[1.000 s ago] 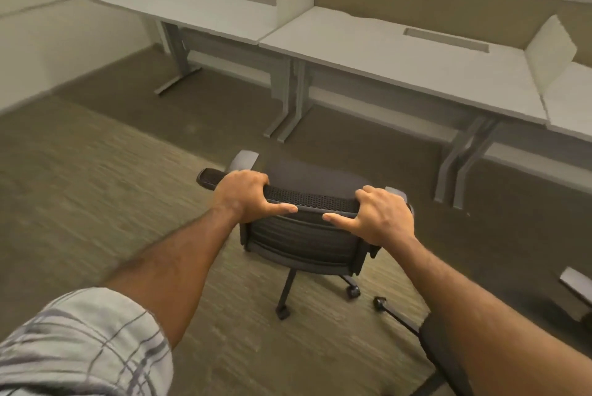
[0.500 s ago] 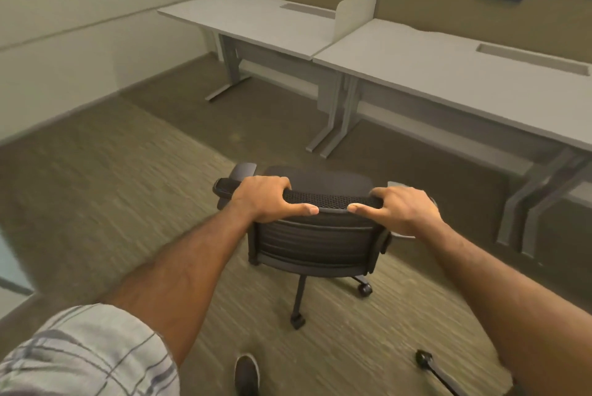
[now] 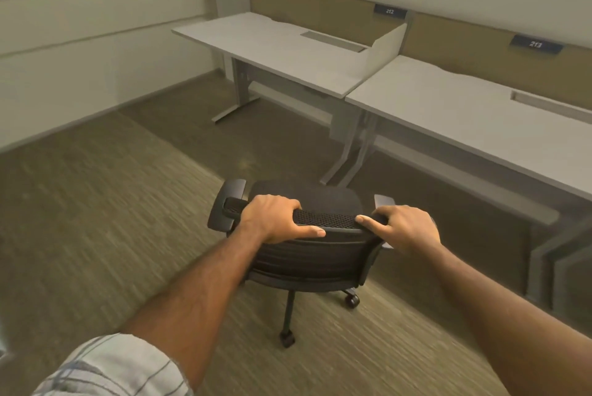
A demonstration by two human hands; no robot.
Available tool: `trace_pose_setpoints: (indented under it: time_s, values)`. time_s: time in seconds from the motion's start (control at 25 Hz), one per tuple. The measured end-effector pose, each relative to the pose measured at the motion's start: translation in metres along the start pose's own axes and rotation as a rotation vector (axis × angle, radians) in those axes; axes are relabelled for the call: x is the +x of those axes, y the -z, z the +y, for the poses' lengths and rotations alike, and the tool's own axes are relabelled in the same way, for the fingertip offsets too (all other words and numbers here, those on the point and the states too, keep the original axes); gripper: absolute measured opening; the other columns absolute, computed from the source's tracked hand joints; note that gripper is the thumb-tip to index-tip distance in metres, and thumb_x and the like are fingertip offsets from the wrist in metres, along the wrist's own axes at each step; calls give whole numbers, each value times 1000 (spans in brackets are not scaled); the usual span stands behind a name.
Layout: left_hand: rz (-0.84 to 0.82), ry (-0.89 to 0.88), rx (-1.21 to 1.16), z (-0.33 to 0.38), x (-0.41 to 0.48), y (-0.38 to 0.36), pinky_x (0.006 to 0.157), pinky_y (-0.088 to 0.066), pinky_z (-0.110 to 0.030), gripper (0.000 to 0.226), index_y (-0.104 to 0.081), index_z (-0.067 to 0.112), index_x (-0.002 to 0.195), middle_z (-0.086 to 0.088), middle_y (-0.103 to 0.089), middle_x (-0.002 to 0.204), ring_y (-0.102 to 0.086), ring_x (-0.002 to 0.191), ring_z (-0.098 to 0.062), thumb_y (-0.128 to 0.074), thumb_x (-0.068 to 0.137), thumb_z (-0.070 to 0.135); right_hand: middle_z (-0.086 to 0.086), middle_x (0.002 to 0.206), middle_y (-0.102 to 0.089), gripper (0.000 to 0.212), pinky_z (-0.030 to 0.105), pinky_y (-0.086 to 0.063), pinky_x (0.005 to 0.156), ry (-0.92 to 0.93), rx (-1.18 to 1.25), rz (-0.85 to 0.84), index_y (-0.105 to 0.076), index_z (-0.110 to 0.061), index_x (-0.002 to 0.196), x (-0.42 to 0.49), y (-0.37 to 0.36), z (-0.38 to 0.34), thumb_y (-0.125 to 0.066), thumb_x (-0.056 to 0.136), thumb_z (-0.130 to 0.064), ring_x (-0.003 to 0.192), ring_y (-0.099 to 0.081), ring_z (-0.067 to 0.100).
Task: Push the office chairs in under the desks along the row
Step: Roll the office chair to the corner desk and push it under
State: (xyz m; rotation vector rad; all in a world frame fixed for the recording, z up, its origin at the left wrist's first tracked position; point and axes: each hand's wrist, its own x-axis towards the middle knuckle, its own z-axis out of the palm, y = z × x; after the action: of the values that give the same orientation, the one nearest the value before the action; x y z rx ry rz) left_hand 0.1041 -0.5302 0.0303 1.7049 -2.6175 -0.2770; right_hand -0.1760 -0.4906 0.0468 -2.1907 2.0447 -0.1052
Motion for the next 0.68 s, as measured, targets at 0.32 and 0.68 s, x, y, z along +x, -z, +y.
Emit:
trace_pose_setpoints:
  time_s: [0.32,0.68]
  values:
    - [35,59,-24,-129,92,31,87,-52,-40,101,-68,34,116,4,-74,106,-68,102,-22,-32,56,107,-9,86,-70,73,24,-31,53,29,-14,-8,-73,-32,98,151,0,-68,-28,83,-88,66,-50,6]
    - [59,185,-92,-263,213,62,82,-49,-36,99,-68,37,114,11,-72,105,-66,102,-17,-35,53,107,-8,80,-70,77,34,-49,66,140,-17,40,-71,-30,88,355,-12,-128,-24,83,-90,77,-62,15]
